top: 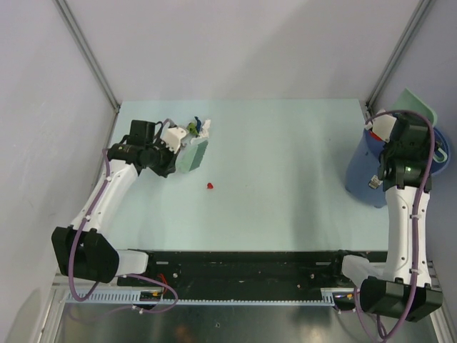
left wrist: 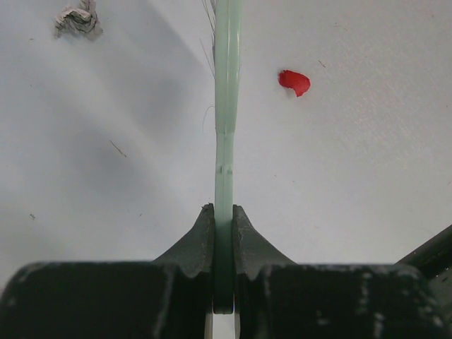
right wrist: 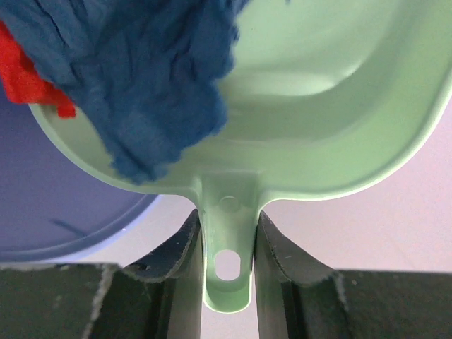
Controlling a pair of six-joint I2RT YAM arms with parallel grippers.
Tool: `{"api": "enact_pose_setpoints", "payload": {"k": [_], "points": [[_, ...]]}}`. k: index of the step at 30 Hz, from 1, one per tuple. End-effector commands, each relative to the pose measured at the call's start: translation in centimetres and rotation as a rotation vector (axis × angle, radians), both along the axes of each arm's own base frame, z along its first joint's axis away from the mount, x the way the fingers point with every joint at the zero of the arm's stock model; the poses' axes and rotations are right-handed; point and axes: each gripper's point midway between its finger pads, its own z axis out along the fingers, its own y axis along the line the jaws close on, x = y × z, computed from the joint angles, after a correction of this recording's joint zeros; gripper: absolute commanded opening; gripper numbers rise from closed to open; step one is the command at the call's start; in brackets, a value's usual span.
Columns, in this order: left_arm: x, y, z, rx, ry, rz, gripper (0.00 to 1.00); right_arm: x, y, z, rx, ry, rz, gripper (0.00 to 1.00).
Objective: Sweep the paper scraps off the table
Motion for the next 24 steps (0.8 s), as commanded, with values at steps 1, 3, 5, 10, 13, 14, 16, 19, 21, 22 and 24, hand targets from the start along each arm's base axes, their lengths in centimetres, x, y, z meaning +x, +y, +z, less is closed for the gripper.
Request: {"api": "enact_pose_setpoints", "payload": {"k": [1, 3, 5, 10, 13, 14, 16, 19, 21, 22, 24], "points": [[0.9, -0.6, 2.5, -0.021, -0.091, -0.049, 0.0, -0.3, -1.0, -0.6, -0.127, 0.15, 0.057, 0.0], [1.2, -0.6, 2.7, -0.013, -0.105, -0.056, 0.0, -0.7, -1.8, -0.6, -0.135, 0.132, 0.028, 0.0], [1.4, -0.5, 3.0, -0.008, -0.112, -0.057, 0.0, -0.8, -2.5, -1.0, -0.138, 0.106, -0.009, 0.0], [1.4, -0.7, 3.5, -0.015, -0.121, -0.069, 0.0, -1.9, -4.1, -1.7, -0.192, 0.062, -0.119, 0.0], [1.4, -0.7, 3.3, -0.01, -0.119, -0.073, 0.0, -2.8, -4.5, 0.4, -0.284, -0.02, -0.139, 0.0], [1.4, -0.7, 3.4, -0.01, -0.122, -0.073, 0.0, -2.9, -4.5, 0.4, -0.306, -0.022, -0.136, 0.0], [1.3, -0.7, 3.2, -0.009, -0.117, -0.074, 0.0, -3.4, -4.5, 2.8, -0.375, -0.079, -0.153, 0.0], [1.2, -0.6, 3.1, -0.011, -0.113, -0.069, 0.0, -3.8, -4.5, 5.6, -0.448, -0.151, -0.183, 0.0], [1.2, -0.6, 3.1, -0.01, -0.114, -0.067, 0.0, -3.5, -4.5, 6.2, -0.466, -0.174, -0.186, 0.0], [1.1, -0.6, 3.1, -0.011, -0.112, -0.067, 0.0, -3.3, -4.4, 6.0, -0.473, -0.16, -0.173, 0.0], [1.1, -0.5, 3.3, -0.006, -0.121, -0.064, 0.0, -1.8, -4.1, 4.0, -0.453, -0.048, -0.076, 0.0]]}}
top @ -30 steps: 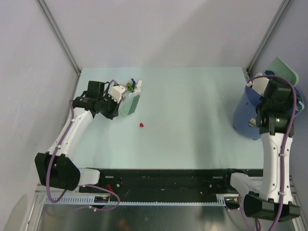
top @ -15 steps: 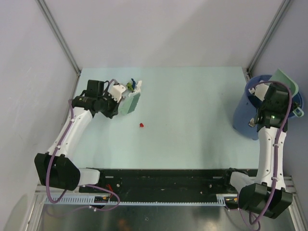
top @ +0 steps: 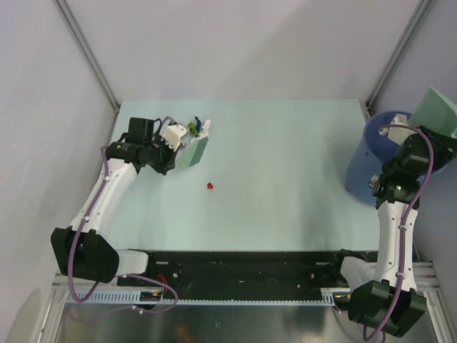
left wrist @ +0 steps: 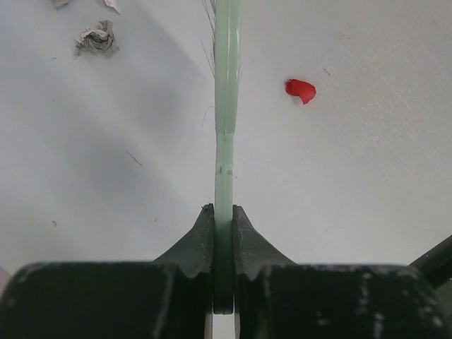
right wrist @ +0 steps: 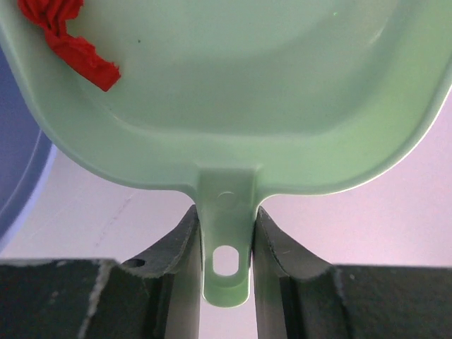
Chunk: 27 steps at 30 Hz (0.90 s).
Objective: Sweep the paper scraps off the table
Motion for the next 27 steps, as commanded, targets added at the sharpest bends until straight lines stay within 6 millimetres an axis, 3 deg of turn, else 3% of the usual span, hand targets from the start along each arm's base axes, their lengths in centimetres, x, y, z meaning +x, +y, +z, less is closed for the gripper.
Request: {"api": "enact_pose_setpoints", "payload": {"k": [1, 3, 8, 11, 12, 15, 20, 23, 26, 27], "points": [[0.4, -0.5, 2.1, -0.02, -0.074, -0.034, 0.0, 1.2, 0.9, 0.4, -0.071, 0.183, 0.101, 0.0], [0.6, -0.4, 2.3, -0.019, -0.078, -0.029, 0.0, 2.0, 2.2, -3.2, 0.002, 0.39, 0.218, 0.0], [0.8, -0.4, 2.4, -0.015, -0.079, -0.026, 0.0, 2.3, 2.0, 0.1, -0.079, 0.292, 0.226, 0.0], [0.8, -0.5, 2.6, -0.015, -0.08, -0.027, 0.0, 3.4, 3.2, -1.2, -0.055, 0.385, 0.348, 0.0], [0.9, -0.4, 2.6, -0.013, -0.08, -0.024, 0.0, 3.6, 3.8, -3.2, -0.014, 0.462, 0.396, 0.0], [0.7, -0.5, 2.7, -0.02, -0.08, -0.027, 0.0, 3.8, 4.3, -5.3, 0.078, 0.488, 0.432, 0.0], [0.5, -0.5, 2.3, -0.022, -0.068, -0.032, 0.0, 4.1, 4.4, -6.6, 0.13, 0.493, 0.438, 0.0], [0.6, -0.6, 2.3, -0.022, -0.07, -0.032, 0.0, 4.2, 4.2, -5.8, 0.135, 0.428, 0.418, 0.0], [0.6, -0.6, 2.4, -0.023, -0.073, -0.035, 0.0, 4.3, 3.9, -1.1, 0.11, 0.138, 0.39, 0.0], [0.5, -0.6, 2.5, -0.026, -0.072, -0.033, 0.0, 4.2, 4.3, 1.6, 0.094, 0.032, 0.406, 0.0]]}}
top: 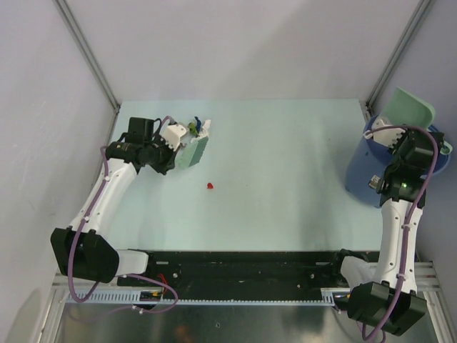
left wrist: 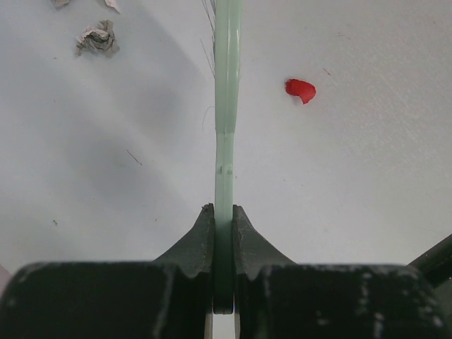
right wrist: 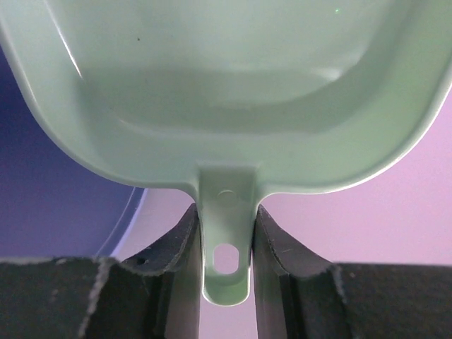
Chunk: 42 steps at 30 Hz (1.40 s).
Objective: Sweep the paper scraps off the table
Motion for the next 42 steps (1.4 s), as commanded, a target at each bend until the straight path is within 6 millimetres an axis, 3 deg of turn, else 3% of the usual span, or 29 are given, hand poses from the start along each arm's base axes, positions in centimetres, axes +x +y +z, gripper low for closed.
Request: {"api": "enact_pose_setpoints", "payload": {"k": [1, 2, 5, 6, 8, 9, 11, 12, 13, 15, 16, 20, 22, 23, 28, 31, 33, 37, 40, 42], "points": [[0.5, -0.6, 2.2, -0.026, -0.067, -0.032, 0.0, -0.9, 1.9, 4.8, -0.003, -0.114, 0.078, 0.0], [0.4, -0.7, 2.1, -0.031, -0.062, -0.033, 0.0, -0.4, 3.0, 4.4, 0.096, -0.145, 0.132, 0.0], [0.4, -0.8, 1.9, -0.039, -0.05, -0.024, 0.0, -0.3, 5.7, 5.6, 0.189, -0.219, 0.205, 0.0], [0.5, -0.8, 2.0, -0.041, -0.052, -0.021, 0.0, 0.3, 7.8, 5.7, 0.212, -0.229, 0.264, 0.0], [0.4, -0.6, 1.9, -0.036, -0.049, -0.014, 0.0, 0.8, 10.0, 5.5, 0.29, -0.272, 0.304, 0.0], [0.4, -0.4, 1.8, -0.027, -0.051, -0.01, 0.0, 1.5, 13.2, 5.6, 0.334, -0.277, 0.401, 0.0], [0.3, -0.1, 1.6, -0.012, -0.052, -0.004, 0.0, 1.8, 15.8, 5.0, 0.435, -0.302, 0.434, 0.0], [0.3, 0.0, 1.6, -0.006, -0.051, 0.003, 0.0, 2.3, 19.8, 4.4, 0.491, -0.278, 0.534, 0.0], [0.2, 0.3, 1.4, -0.001, -0.048, 0.008, 0.0, 2.5, 21.4, 3.9, 0.533, -0.265, 0.557, 0.0], [0.1, 0.5, 1.1, 0.002, -0.042, 0.015, 0.0, 2.5, 25.1, 1.5, 0.67, -0.218, 0.58, 0.0], [0.1, 0.7, 0.8, 0.006, -0.035, 0.021, 0.0, 2.7, 29.0, -0.6, 0.722, -0.132, 0.636, 0.0], [-0.1, 1.1, 0.3, 0.009, -0.022, 0.036, 0.0, 2.6, 36.1, -7.9, 0.95, 0.054, 0.573, 0.0], [-0.1, 1.4, 0.0, 0.012, -0.013, 0.045, 0.0, 1.8, 38.8, -11.0, 1.083, 0.163, 0.549, 0.0], [0.0, 1.5, -0.1, 0.011, -0.011, 0.048, 0.0, 1.2, 40.9, -13.5, 1.138, 0.286, 0.551, 0.0], [0.0, 1.9, -0.7, 0.024, 0.007, 0.067, 0.0, -2.0, 44.5, -20.3, 1.281, 0.568, 0.388, 0.0], [0.0, 2.0, -1.0, 0.03, 0.017, 0.068, 0.0, -4.3, 44.9, -23.7, 1.269, 0.732, 0.291, 0.0], [0.0, 2.0, -1.5, 0.036, 0.028, 0.068, 0.0, -6.2, 43.8, -25.9, 1.225, 0.82, 0.171, 0.0], [-0.3, 1.8, -3.4, 0.035, 0.091, 0.069, 0.0, -11.1, 42.9, -28.0, 1.167, 1.025, 0.018, 0.0], [-0.3, 1.5, -4.9, 0.038, 0.147, 0.064, 0.0, -12.8, 42.6, -29.4, 1.094, 1.106, -0.03, 0.0], [-0.1, 1.3, -5.9, 0.038, 0.182, 0.065, 0.0, -12.8, 42.8, -30.0, 1.083, 1.13, -0.04, 0.0]]}}
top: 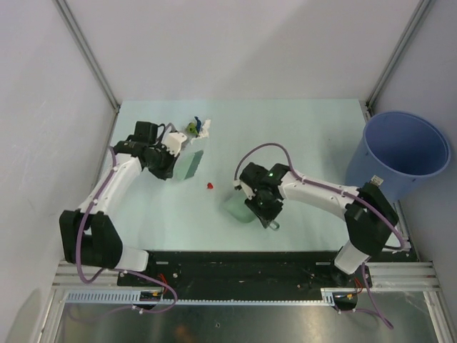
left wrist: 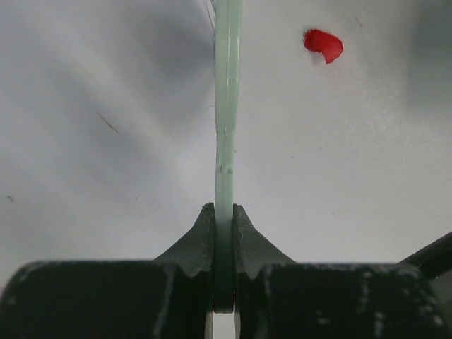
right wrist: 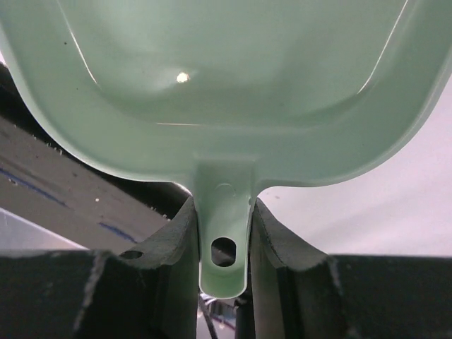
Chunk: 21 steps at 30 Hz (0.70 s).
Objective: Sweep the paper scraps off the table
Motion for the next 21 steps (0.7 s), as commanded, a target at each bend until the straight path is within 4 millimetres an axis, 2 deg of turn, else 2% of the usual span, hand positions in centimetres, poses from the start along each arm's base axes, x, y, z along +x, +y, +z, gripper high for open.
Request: {"api": "enact_pose_setpoints", "payload": {"k": [1, 3, 5, 8, 10, 12, 13, 16, 18, 21], "points": [[0.3, -0.7, -1.6, -0.011, 0.052, 0.003, 0.0, -2.4, -0.4, -1.4, -0.092, 0.152, -0.011, 0.0], [0.3, -1.1, -2.2, -0.018, 0.079, 0.007, 0.0, -1.8, -0.2, -1.6, -0.129, 0.151, -0.017, 0.0], [-0.2, -1.7, -2.8, -0.023, 0.1, -0.011, 0.0, -1.5, -0.5, -2.6, -0.2, 0.163, -0.015, 0.0], [-1.3, -2.9, -4.0, -0.019, 0.14, -0.052, 0.0, 0.0, 0.4, -2.9, -0.216, 0.14, -0.009, 0.0], [-2.3, -4.0, -4.8, -0.03, 0.174, -0.093, 0.0, 1.5, 1.7, -2.4, -0.195, 0.094, -0.01, 0.0], [-3.2, -5.4, -4.9, -0.084, 0.202, -0.137, 0.0, 2.2, 2.5, -2.8, -0.199, 0.091, -0.008, 0.0], [-3.6, -6.0, -5.0, -0.101, 0.219, -0.151, 0.0, 3.3, 3.0, -2.7, -0.198, 0.052, -0.01, 0.0], [-5.4, -8.5, -3.9, -0.214, 0.265, -0.244, 0.0, 4.4, 4.5, -3.5, -0.169, 0.034, 0.014, 0.0], [-6.7, -10.3, -2.2, -0.32, 0.284, -0.31, 0.0, 4.9, 5.1, -4.1, -0.16, 0.037, 0.022, 0.0], [-7.1, -10.9, -0.2, -0.365, 0.268, -0.345, 0.0, 5.5, 5.5, -4.2, -0.138, 0.028, 0.018, 0.0]]}}
